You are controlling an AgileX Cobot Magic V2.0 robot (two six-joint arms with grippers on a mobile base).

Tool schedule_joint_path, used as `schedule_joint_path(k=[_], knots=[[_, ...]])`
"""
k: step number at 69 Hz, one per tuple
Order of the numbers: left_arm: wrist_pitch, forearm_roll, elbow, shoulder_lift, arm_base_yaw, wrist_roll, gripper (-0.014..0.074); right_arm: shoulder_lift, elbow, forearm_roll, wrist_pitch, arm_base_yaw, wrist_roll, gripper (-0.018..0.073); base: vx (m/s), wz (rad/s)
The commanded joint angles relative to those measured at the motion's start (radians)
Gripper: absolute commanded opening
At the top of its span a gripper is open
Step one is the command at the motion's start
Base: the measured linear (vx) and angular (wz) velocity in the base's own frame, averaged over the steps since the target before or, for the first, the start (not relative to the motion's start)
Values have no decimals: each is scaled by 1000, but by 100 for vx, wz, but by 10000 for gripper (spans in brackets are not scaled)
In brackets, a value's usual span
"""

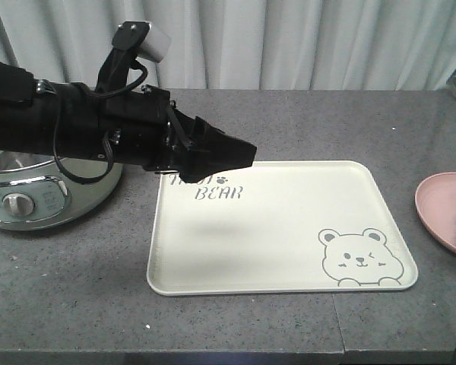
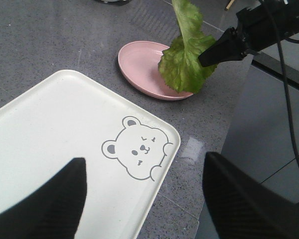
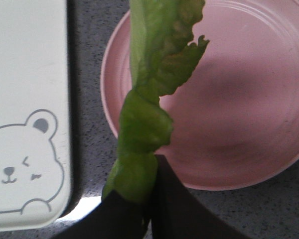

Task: Transfer vegetables to tray and serve
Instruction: 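Release the leaf from the left gripper and carry it onto the pink plate, then open the right gripper to set the leaf on the pink plate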

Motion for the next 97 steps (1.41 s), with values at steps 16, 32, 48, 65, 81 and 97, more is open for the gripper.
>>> schedule_joint_path(k=[16,32,48,65,81,97], knots=[[-12,-53,-27,-37,-1,-4,486,89,-32,71,-130,-21,-35,-6,0,0],[-12,-53,-27,-37,-1,-4,486,129,-32,232,-189,-21,-179,-2,0,0],[-12,-53,-27,-37,-1,-4,486,180,-32,207,-218,-21,-154,68,0,0],[-12,-53,-27,-37,-1,-4,486,184,-32,0,-225,-21,5,284,0,0],[-12,-53,-27,-37,-1,-4,486,184,-32,-22,-192,-21,22,372,0,0],[-12,-53,-27,-37,-1,-4,486,168,-32,-62,-162,-21,27,372,0,0]])
